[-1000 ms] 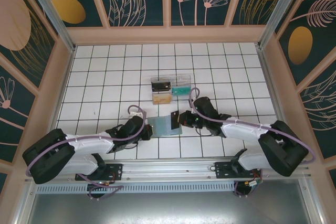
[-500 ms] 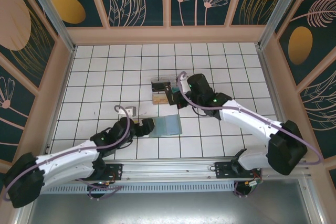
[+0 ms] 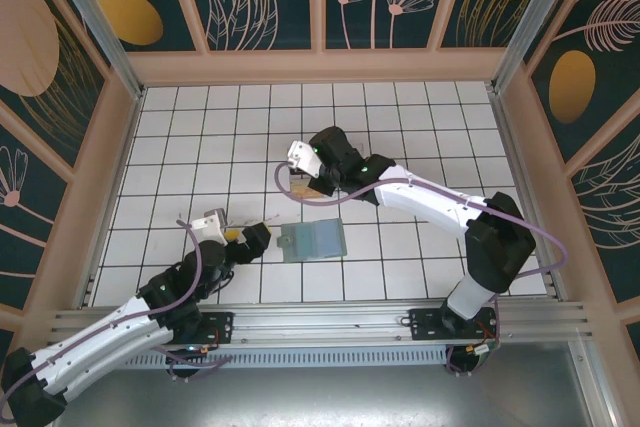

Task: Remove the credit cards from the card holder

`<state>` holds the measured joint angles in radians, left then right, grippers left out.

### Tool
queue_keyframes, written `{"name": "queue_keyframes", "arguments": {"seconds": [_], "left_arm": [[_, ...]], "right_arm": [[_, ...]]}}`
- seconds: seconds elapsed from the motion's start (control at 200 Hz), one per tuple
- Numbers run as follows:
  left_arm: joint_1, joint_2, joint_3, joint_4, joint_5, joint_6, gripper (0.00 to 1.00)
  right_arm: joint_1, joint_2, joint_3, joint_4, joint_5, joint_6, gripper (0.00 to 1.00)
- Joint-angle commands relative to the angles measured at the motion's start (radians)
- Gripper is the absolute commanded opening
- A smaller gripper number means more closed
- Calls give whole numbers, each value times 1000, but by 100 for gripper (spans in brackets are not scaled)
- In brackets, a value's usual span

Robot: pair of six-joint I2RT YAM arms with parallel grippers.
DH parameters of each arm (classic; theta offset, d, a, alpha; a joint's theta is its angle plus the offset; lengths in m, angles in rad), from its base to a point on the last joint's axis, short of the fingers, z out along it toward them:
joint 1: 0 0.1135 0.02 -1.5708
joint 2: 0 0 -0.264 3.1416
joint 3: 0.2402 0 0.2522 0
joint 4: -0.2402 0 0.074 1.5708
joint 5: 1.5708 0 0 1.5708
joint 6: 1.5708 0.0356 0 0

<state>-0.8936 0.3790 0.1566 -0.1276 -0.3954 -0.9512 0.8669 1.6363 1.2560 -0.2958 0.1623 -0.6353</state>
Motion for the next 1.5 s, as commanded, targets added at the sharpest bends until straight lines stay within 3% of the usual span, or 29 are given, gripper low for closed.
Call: {"name": "queue_keyframes", "arguments": {"seconds": [0.0, 0.365, 1.201, 1.376, 1.496], "left_arm": [[4, -26, -3, -85, -62, -18, 99], [4, -18, -3, -109, -98, -43, 99], [4, -15, -18, -109, -89, -50, 99], [4, -17, -20, -110, -88, -52, 99], [4, -18, -23, -110, -89, -53, 99]], "right_arm": [[36, 11, 14, 37, 92, -233, 0], [53, 118, 65, 61, 185, -380, 0], [0, 230, 123, 71, 143, -383, 0], [-3, 247, 130, 70, 143, -376, 8], [-6, 262, 133, 99, 178, -374, 24]]}}
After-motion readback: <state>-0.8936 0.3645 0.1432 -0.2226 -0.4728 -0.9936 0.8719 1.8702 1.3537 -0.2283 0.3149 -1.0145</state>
